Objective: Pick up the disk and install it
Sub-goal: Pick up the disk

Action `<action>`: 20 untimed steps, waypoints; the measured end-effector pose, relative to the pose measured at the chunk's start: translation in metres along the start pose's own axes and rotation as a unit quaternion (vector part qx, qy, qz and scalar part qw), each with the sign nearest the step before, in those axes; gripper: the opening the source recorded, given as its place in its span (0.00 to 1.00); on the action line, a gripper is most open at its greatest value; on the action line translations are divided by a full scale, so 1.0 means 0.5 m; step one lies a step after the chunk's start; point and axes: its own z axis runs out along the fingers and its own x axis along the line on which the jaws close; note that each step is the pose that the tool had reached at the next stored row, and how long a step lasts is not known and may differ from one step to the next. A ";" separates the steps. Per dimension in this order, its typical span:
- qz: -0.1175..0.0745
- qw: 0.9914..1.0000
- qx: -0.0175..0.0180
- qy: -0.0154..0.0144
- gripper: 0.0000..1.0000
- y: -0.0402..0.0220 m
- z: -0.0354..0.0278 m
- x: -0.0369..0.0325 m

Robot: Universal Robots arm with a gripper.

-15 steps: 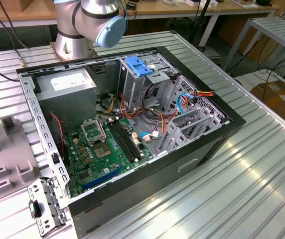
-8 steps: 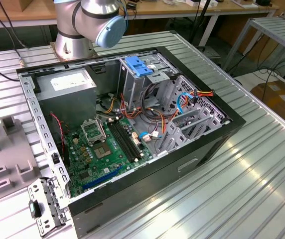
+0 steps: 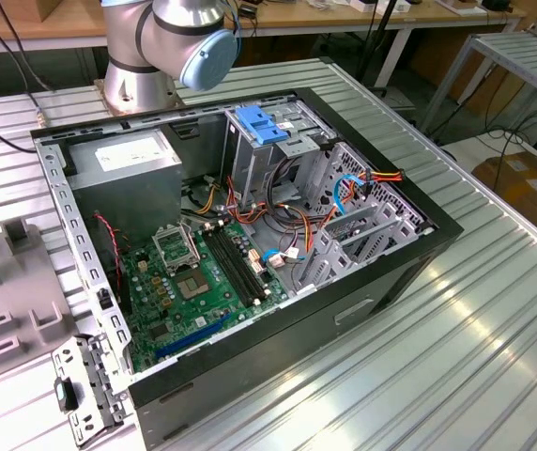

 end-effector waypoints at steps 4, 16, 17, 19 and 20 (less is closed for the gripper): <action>0.000 1.000 0.000 -0.001 0.37 0.000 -0.005 0.000; 0.000 1.000 0.000 -0.002 0.37 0.001 -0.016 0.000; 0.000 1.000 0.000 -0.003 0.37 0.001 -0.017 0.000; 0.000 1.000 0.000 -0.003 0.37 0.001 -0.020 0.000; 0.000 1.000 0.000 -0.003 0.37 0.001 -0.021 0.000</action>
